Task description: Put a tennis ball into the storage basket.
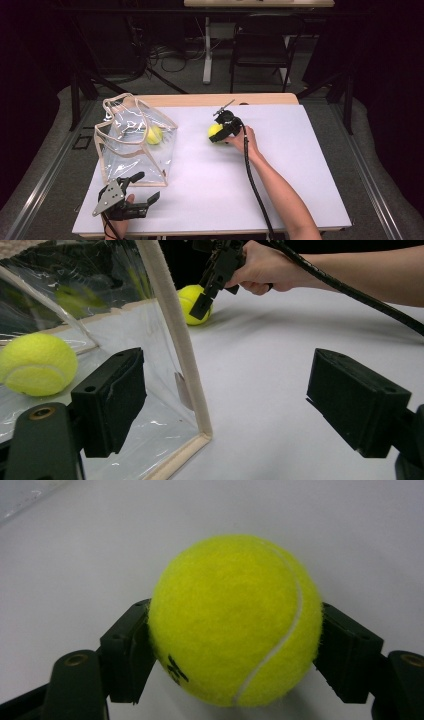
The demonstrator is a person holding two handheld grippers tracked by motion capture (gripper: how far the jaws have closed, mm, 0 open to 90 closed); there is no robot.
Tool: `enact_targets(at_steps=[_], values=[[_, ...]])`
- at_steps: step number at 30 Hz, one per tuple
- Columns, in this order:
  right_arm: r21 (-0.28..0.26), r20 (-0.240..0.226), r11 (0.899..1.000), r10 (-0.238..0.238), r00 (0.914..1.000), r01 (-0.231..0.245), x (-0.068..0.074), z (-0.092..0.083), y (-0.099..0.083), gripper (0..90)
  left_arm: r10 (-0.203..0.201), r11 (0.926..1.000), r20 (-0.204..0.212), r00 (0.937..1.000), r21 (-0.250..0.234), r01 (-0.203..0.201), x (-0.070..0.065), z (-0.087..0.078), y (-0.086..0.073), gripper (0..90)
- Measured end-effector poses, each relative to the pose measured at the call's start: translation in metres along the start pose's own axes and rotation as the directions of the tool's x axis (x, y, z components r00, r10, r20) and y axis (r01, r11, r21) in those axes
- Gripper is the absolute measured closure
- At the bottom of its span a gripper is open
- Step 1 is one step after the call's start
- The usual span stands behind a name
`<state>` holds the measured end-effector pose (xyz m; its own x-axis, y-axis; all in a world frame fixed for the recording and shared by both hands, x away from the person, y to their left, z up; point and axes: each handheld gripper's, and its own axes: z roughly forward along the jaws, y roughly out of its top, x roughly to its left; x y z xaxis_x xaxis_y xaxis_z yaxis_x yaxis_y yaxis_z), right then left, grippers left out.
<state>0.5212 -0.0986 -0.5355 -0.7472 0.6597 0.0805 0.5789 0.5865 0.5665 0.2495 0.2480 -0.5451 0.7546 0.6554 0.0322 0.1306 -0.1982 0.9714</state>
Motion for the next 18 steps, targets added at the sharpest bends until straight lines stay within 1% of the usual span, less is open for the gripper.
enact_targets(at_steps=[2,3,5,6,9,10,11,12,15,16,18], values=[[0.005,-0.001,1.0,0.011,0.9999,-0.011,0.001,-0.001,0.0,25.6,0.002,1.0,0.0,1.0,0.002,-0.002,0.0,0.0,0.0,15.6],[-0.002,-0.002,1.0,-0.005,1.0,0.005,0.0,0.0,0.0,25.7,0.005,1.0,-0.001,1.0,0.005,-0.005,0.0,0.0,0.0,15.6],[0.009,0.002,1.0,-0.009,1.0,0.009,0.0,-0.001,0.001,25.8,0.006,1.0,0.001,1.0,0.004,-0.006,0.0,0.0,0.0,15.6],[0.002,0.001,1.0,-0.007,1.0,0.007,0.001,-0.001,0.0,25.8,0.003,1.0,0.0,1.0,0.003,-0.003,0.0,0.0,0.0,15.6],[0.004,-0.001,1.0,-0.009,1.0,0.009,0.001,-0.003,0.001,25.9,0.003,1.0,-0.002,1.0,0.002,-0.003,0.0,0.0,0.0,15.6],[-0.004,-0.002,1.0,-0.008,1.0,0.008,0.001,-0.004,0.001,25.9,0.004,1.0,-0.002,1.0,-0.001,-0.004,0.0,0.0,0.0,15.6],[0.001,0.0,1.0,-0.012,0.9999,0.012,0.002,-0.006,0.002,25.9,0.002,1.0,-0.001,1.0,-0.001,-0.002,0.0,0.0,0.0,15.6],[-0.013,-0.002,1.0,-0.016,0.9999,0.016,0.002,-0.006,0.002,25.9,0.001,1.0,-0.002,1.0,-0.003,-0.001,0.0,0.0,0.0,15.6],[-0.001,0.0,1.0,-0.024,0.9997,0.024,0.002,-0.012,0.003,26.0,0.003,1.0,-0.001,1.0,-0.001,-0.003,0.0,0.0,0.001,15.6],[-0.013,0.0,1.0,-0.028,0.9996,0.028,0.003,-0.013,0.003,26.0,0.005,1.0,-0.001,1.0,-0.003,-0.005,0.0,0.0,0.001,15.6],[-0.011,0.002,1.0,-0.028,0.9996,0.028,0.004,-0.016,0.004,26.0,0.004,1.0,-0.001,1.0,-0.002,-0.004,0.0,0.0,0.001,15.6]])
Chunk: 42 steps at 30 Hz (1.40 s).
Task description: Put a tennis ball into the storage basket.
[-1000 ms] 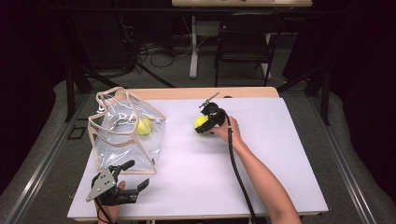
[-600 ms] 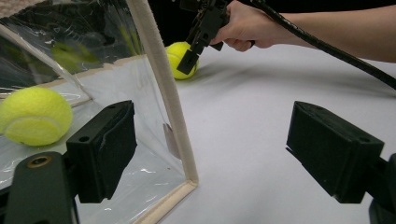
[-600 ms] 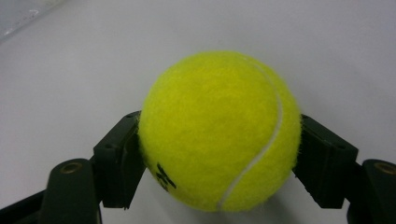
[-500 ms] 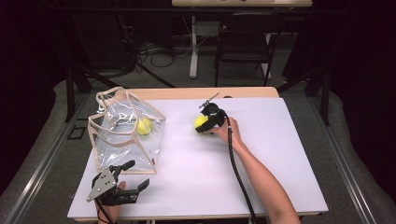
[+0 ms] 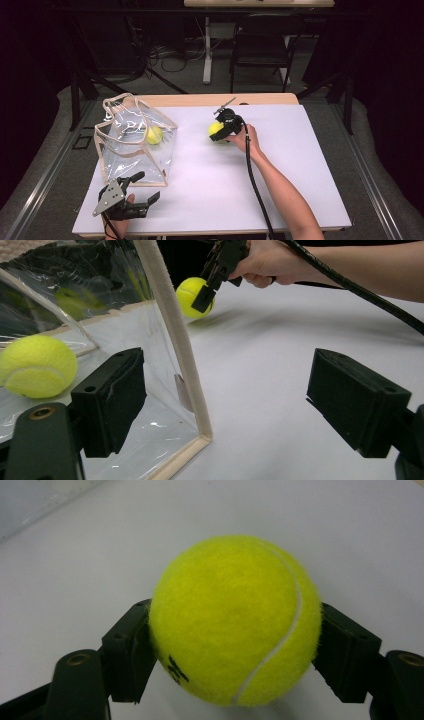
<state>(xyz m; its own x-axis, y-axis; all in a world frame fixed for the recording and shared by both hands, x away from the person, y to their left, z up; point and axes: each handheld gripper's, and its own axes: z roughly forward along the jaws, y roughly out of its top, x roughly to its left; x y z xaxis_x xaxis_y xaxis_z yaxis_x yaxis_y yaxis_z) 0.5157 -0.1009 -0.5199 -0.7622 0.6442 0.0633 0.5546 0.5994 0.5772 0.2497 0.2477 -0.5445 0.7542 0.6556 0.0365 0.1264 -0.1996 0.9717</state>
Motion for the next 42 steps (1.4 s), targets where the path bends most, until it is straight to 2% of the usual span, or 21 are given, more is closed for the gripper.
enact_targets(at_steps=[1,3,4,26,29,31,42], values=[[-0.012,-0.002,1.0,-0.006,1.0,0.006,0.0,-0.001,0.0,26.0,-0.001,1.0,-0.001,1.0,0.001,0.001,0.0,0.0,0.0,15.6],[0.001,0.0,1.0,-0.004,1.0,0.004,0.001,-0.004,0.001,26.0,0.0,1.0,0.0,1.0,-0.001,0.0,0.0,0.0,0.0,15.6],[-0.011,-0.001,1.0,-0.004,1.0,0.004,0.001,-0.005,0.001,26.0,0.0,1.0,-0.001,1.0,0.001,0.0,0.0,0.0,0.0,15.6],[-0.017,-0.008,0.998,-0.055,0.9984,0.055,0.01,-0.034,0.005,26.2,0.001,1.0,-0.002,1.0,-0.001,-0.001,0.0,-0.001,0.0,15.6],[-0.011,-0.01,0.999,-0.042,0.9991,0.041,0.012,-0.037,0.005,26.2,-0.003,1.0,-0.002,1.0,-0.002,0.003,0.0,-0.001,0.0,15.6],[-0.017,-0.012,0.998,-0.061,0.9981,0.061,0.012,-0.039,0.005,26.2,-0.002,1.0,-0.002,1.0,-0.001,0.002,0.0,-0.001,0.0,15.6],[-0.001,-0.022,0.996,-0.093,0.9955,0.093,0.021,-0.043,0.008,26.3,-0.001,1.0,-0.002,1.0,-0.001,0.001,0.0,-0.001,0.0,15.6]])
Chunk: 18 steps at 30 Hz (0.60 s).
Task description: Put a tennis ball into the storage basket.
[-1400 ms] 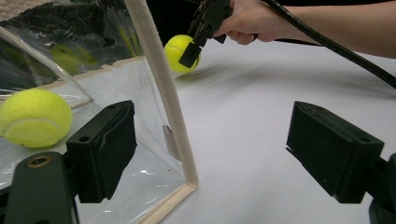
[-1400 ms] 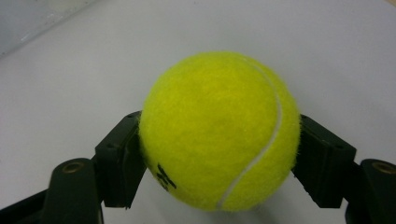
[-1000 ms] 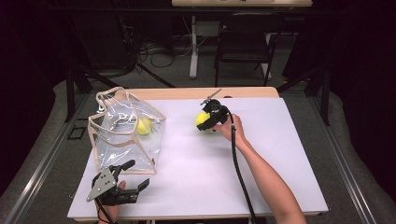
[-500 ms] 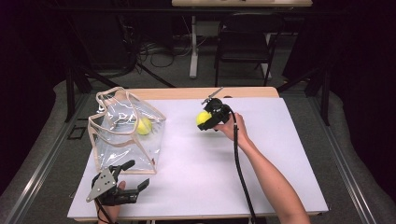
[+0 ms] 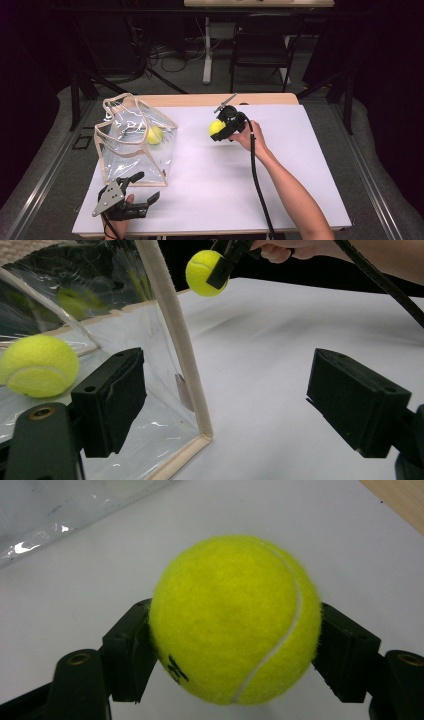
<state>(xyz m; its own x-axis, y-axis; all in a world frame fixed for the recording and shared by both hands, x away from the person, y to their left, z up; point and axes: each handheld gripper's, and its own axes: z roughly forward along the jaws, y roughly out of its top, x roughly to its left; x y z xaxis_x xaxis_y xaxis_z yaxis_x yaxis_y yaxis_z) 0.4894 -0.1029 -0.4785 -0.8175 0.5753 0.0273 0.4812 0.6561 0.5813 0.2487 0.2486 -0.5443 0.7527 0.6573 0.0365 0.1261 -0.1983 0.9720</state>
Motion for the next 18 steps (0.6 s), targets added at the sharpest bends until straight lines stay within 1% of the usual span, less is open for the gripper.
enact_targets(at_steps=[2,3,10,12,13,18], values=[[0.011,-0.002,1.0,-0.004,1.0,0.004,0.0015,-0.0011,0.0008,26.3,0.001,1.0,0.0,1.0,-0.001,-0.001,-0.0001,-0.0002,0.0001,15.6],[0.007,-0.002,1.0,-0.011,0.9999,0.011,0.0018,-0.0012,0.0011,26.3,0.0,1.0,-0.001,1.0,-0.001,0.0,0.0,-0.0002,0.0,15.6],[0.014,-0.007,1.0,-0.02,0.9998,0.02,0.0065,-0.0029,0.0029,26.3,0.002,1.0,0.0,1.0,0.0,-0.002,-0.0001,-0.0005,-0.0001,15.6],[0.014,-0.009,0.999,-0.03,0.9995,0.031,0.0071,-0.0033,0.0036,26.3,0.003,1.0,0.0,1.0,0.0,-0.003,-0.0001,-0.0006,-0.0001,15.6],[0.017,-0.006,1.0,-0.026,0.9997,0.026,0.0081,-0.0038,0.0038,26.3,0.004,1.0,-0.001,1.0,0.0,-0.004,0.0,-0.0007,0.0,15.6],[0.02,-0.006,0.999,-0.035,0.9994,0.035,0.0101,-0.0059,0.0057,26.3,0.005,1.0,-0.001,1.0,-0.001,-0.005,0.0001,-0.0009,0.0,15.6]])
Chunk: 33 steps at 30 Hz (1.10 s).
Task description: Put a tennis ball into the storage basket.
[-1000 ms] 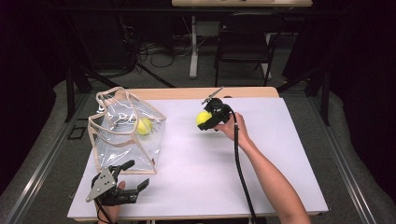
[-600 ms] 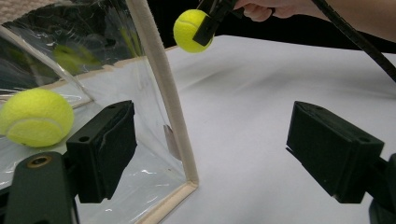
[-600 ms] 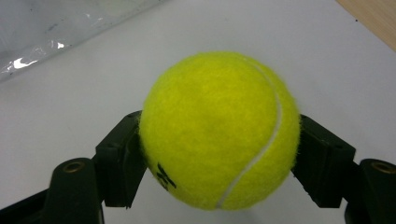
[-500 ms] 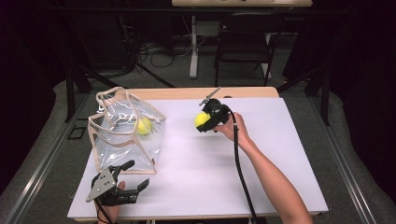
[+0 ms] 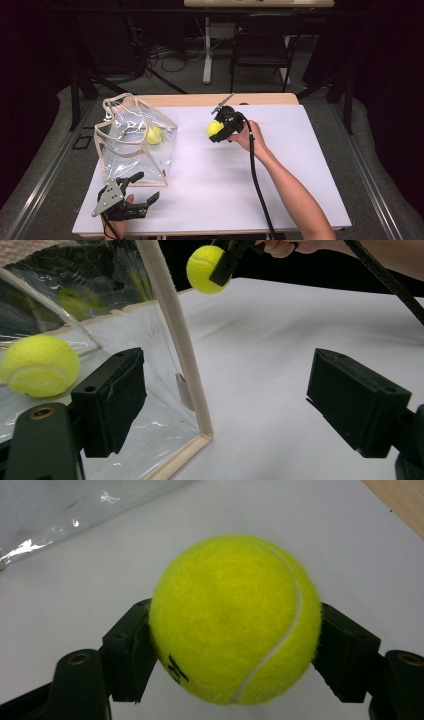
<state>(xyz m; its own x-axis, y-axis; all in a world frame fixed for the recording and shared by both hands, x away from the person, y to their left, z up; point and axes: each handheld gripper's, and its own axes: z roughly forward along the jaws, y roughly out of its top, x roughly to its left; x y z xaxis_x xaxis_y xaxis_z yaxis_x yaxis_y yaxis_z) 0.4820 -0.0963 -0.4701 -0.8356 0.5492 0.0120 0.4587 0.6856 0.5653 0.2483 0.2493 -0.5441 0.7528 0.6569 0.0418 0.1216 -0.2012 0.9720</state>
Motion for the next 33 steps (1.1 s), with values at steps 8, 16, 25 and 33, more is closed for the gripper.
enact_targets(at_steps=[8,16,25,33], values=[[0.0,-0.004,1.0,-0.016,0.9999,0.016,0.003,-0.003,0.003,26.3,0.0,1.0,0.0,1.0,0.0,0.0,0.0,0.0,0.0,15.6],[0.002,-0.012,1.0,-0.026,0.9996,0.026,0.006,-0.004,0.007,26.3,-0.004,1.0,-0.001,1.0,-0.001,0.004,0.0,-0.001,0.0,15.6],[0.012,-0.021,0.999,-0.037,0.9991,0.037,0.01,-0.008,0.011,26.3,0.001,1.0,-0.001,1.0,0.001,-0.001,0.0,0.0,0.0,15.6],[0.016,-0.022,0.999,-0.048,0.9986,0.048,0.012,-0.011,0.015,26.3,-0.004,1.0,0.0,1.0,-0.002,0.004,0.0,0.0,0.0,15.6]])
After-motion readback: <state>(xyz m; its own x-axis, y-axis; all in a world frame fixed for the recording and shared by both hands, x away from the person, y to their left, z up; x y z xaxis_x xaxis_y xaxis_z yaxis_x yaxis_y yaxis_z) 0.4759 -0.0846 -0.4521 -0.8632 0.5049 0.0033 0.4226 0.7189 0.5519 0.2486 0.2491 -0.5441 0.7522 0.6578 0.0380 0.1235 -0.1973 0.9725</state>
